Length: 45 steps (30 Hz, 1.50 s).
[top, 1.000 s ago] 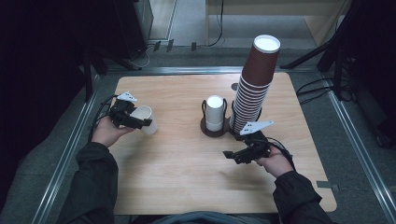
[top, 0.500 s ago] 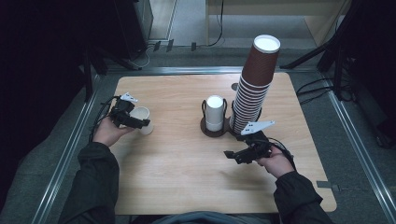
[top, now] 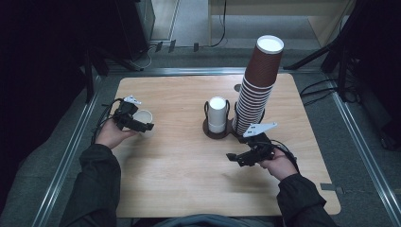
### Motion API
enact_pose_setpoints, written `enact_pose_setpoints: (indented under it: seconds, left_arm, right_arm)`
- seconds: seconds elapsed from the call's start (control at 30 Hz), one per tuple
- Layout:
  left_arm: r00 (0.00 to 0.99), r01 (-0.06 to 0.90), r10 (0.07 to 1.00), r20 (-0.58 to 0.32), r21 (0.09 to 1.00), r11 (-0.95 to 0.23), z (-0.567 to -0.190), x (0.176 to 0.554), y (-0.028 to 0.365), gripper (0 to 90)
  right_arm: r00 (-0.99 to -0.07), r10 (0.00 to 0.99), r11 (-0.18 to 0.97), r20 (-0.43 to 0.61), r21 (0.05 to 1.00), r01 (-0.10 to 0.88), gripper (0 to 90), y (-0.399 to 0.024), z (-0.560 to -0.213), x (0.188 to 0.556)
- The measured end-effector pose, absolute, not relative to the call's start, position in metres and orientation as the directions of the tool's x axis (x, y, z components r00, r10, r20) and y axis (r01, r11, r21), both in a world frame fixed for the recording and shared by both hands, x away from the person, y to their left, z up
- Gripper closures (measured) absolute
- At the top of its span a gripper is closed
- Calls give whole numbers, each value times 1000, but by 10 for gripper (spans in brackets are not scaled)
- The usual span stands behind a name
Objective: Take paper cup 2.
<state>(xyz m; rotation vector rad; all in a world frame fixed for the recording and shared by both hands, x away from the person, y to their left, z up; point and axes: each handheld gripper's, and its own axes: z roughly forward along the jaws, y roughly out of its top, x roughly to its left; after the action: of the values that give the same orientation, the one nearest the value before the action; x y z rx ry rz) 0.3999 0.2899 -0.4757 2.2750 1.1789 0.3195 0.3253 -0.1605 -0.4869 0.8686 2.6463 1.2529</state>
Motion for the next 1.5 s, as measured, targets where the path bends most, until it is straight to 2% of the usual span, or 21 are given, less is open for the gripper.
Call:
enact_pose_setpoints:
  seconds: [0.03,0.07,0.3,0.43,0.87,1.07,1.23,1.5]
  left_arm:
    - [587,677,809,-41,572,-462,-476,400,290,85]
    - [587,694,805,-85,566,-446,-475,401,291,83]
    - [571,696,817,-82,576,-429,-467,399,292,68]
    - [556,711,822,-124,583,-393,-460,399,296,70]
    - [552,686,827,-108,623,-376,-424,386,295,77]
    - [613,668,778,-136,616,-418,-417,380,279,78]
    - [662,644,736,-144,611,-460,-412,376,263,78]
    - [694,636,705,-149,587,-502,-418,373,244,78]
  right_arm:
    - [-835,527,504,156,734,455,182,-160,-487,325]
    - [-835,527,505,157,732,457,182,-160,-487,325]
    - [-835,528,507,157,730,458,182,-160,-487,325]
    - [-842,520,518,143,731,444,182,-159,-488,325]
    - [-840,521,510,154,733,450,193,-160,-488,325]
    - [-842,510,532,175,705,469,154,-164,-482,326]
    - [-834,525,510,170,721,469,153,-165,-474,326]
    - [-856,485,527,180,721,450,151,-172,-459,327]
